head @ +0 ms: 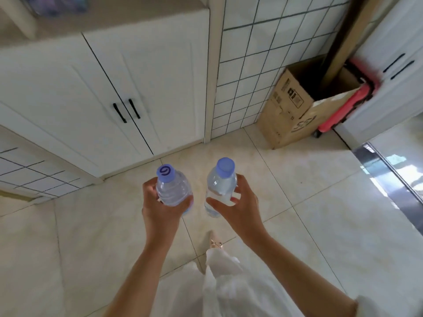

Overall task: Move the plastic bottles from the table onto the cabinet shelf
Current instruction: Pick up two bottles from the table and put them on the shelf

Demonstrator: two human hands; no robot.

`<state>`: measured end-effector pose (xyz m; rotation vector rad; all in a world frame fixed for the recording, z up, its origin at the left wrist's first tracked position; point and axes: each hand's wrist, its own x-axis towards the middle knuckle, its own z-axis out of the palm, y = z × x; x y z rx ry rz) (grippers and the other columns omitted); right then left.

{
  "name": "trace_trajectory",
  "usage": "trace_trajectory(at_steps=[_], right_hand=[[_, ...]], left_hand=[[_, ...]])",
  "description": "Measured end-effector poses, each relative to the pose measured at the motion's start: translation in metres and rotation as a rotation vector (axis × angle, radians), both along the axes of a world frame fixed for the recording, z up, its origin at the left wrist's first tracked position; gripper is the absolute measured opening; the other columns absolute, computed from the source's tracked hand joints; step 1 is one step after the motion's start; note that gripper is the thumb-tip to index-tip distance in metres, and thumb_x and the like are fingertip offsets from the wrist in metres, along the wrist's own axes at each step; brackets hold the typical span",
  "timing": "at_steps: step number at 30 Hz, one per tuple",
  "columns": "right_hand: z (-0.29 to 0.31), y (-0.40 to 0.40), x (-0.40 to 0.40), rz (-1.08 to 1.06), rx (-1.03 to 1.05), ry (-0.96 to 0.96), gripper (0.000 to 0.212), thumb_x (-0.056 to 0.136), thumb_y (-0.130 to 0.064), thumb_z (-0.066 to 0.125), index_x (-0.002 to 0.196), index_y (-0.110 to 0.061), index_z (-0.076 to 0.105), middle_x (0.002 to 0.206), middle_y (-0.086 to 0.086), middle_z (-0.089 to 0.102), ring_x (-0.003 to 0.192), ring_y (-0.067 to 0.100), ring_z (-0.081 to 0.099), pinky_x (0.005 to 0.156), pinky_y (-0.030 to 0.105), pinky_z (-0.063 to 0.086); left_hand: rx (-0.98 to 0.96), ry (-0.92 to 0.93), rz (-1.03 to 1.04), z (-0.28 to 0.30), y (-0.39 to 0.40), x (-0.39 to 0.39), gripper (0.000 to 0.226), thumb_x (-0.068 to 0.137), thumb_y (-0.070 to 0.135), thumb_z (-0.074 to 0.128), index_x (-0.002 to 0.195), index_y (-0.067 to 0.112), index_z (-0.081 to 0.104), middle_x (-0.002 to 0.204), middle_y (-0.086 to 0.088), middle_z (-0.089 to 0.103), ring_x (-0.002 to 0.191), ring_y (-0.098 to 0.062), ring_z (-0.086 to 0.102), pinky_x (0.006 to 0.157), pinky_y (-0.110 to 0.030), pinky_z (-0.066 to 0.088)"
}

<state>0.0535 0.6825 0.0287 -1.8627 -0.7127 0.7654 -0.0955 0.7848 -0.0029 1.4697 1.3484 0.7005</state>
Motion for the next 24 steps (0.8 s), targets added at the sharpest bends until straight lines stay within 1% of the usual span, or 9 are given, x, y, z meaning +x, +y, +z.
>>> trace_trajectory(at_steps=[4, 6, 8, 12, 15, 16, 19, 22, 24], right_hand=[[0.006, 0.057, 0.027, 0.108, 0.033, -0.033, 0.061, 0.064, -0.03, 0.086, 0.112, -0.039, 0.05, 0.106, -0.019, 0.062, 0.102, 0.013, 0.06, 0.087, 0.031, 0.055], [0.01, 0.086, 0.035, 0.149, 0.036, -0.034, 0.062, 0.064, -0.029, 0.086, 0.112, -0.042, 0.048, 0.106, -0.021, 0.061, 0.103, 0.013, 0.06, 0.088, 0.03, 0.054], [0.013, 0.123, 0.042, 0.196, 0.038, -0.038, 0.063, 0.065, -0.028, 0.086, 0.114, -0.039, 0.048, 0.106, -0.019, 0.06, 0.104, 0.013, 0.059, 0.087, 0.029, 0.054], [0.014, 0.19, 0.043, 0.255, 0.042, -0.052, 0.064, 0.064, -0.027, 0.086, 0.112, -0.043, 0.047, 0.104, -0.024, 0.059, 0.102, 0.012, 0.059, 0.084, 0.024, 0.052], [0.015, 0.238, 0.038, 0.287, 0.044, -0.048, 0.064, 0.065, -0.026, 0.087, 0.113, -0.041, 0.047, 0.103, -0.023, 0.059, 0.102, 0.01, 0.059, 0.082, 0.022, 0.052], [0.015, 0.255, 0.035, 0.294, 0.045, -0.053, 0.064, 0.065, -0.027, 0.087, 0.115, -0.038, 0.048, 0.103, -0.022, 0.06, 0.101, 0.01, 0.06, 0.082, 0.023, 0.052], [0.02, 0.31, 0.027, 0.292, 0.045, -0.06, 0.061, 0.065, -0.03, 0.086, 0.114, -0.036, 0.05, 0.101, -0.021, 0.062, 0.1, 0.008, 0.06, 0.084, 0.029, 0.055], [0.029, 0.358, 0.02, 0.271, 0.052, -0.056, 0.058, 0.065, -0.031, 0.086, 0.111, -0.038, 0.051, 0.098, -0.02, 0.065, 0.096, 0.005, 0.062, 0.082, 0.03, 0.055], [0.037, 0.387, 0.018, 0.266, 0.072, -0.049, 0.058, 0.065, -0.03, 0.086, 0.111, -0.036, 0.052, 0.1, -0.02, 0.065, 0.096, 0.003, 0.062, 0.079, 0.027, 0.054]], left_hand=[[0.008, -0.032, 0.104, 0.008, 0.038, 0.018, 0.058, 0.056, 0.032, 0.081, 0.096, -0.002, 0.055, 0.077, -0.007, 0.062, 0.066, -0.017, 0.057, 0.054, -0.025, 0.044], [0.02, -0.027, 0.188, 0.017, 0.054, 0.024, 0.055, 0.057, 0.024, 0.085, 0.1, 0.007, 0.056, 0.079, 0.002, 0.062, 0.067, -0.013, 0.058, 0.053, -0.019, 0.045], [0.033, -0.038, 0.288, 0.028, 0.079, 0.029, 0.056, 0.058, 0.014, 0.088, 0.103, 0.015, 0.054, 0.082, 0.009, 0.061, 0.069, -0.008, 0.059, 0.054, -0.012, 0.045], [0.036, -0.062, 0.316, 0.031, 0.137, 0.028, 0.05, 0.054, 0.018, 0.084, 0.092, 0.006, 0.054, 0.075, 0.002, 0.058, 0.063, -0.014, 0.053, 0.05, -0.011, 0.04], [0.035, -0.082, 0.371, 0.035, 0.179, 0.024, 0.051, 0.06, 0.008, 0.087, 0.091, 0.026, 0.05, 0.082, 0.007, 0.06, 0.071, -0.01, 0.057, 0.056, -0.011, 0.043], [0.043, -0.08, 0.37, 0.037, 0.194, 0.022, 0.054, 0.061, 0.008, 0.087, 0.091, 0.031, 0.048, 0.085, 0.009, 0.061, 0.074, -0.009, 0.059, 0.059, -0.014, 0.045], [0.03, -0.074, 0.367, 0.044, 0.249, 0.01, 0.055, 0.061, 0.012, 0.088, 0.092, 0.032, 0.047, 0.081, 0.013, 0.063, 0.076, -0.012, 0.061, 0.061, -0.024, 0.046], [0.025, -0.099, 0.364, 0.057, 0.299, 0.005, 0.057, 0.053, 0.021, 0.087, 0.091, 0.038, 0.048, 0.079, 0.026, 0.063, 0.072, -0.004, 0.061, 0.059, -0.022, 0.048], [0.043, -0.117, 0.355, 0.067, 0.329, 0.003, 0.054, 0.05, 0.026, 0.083, 0.089, 0.04, 0.049, 0.08, 0.03, 0.062, 0.069, 0.002, 0.06, 0.061, -0.023, 0.047]])
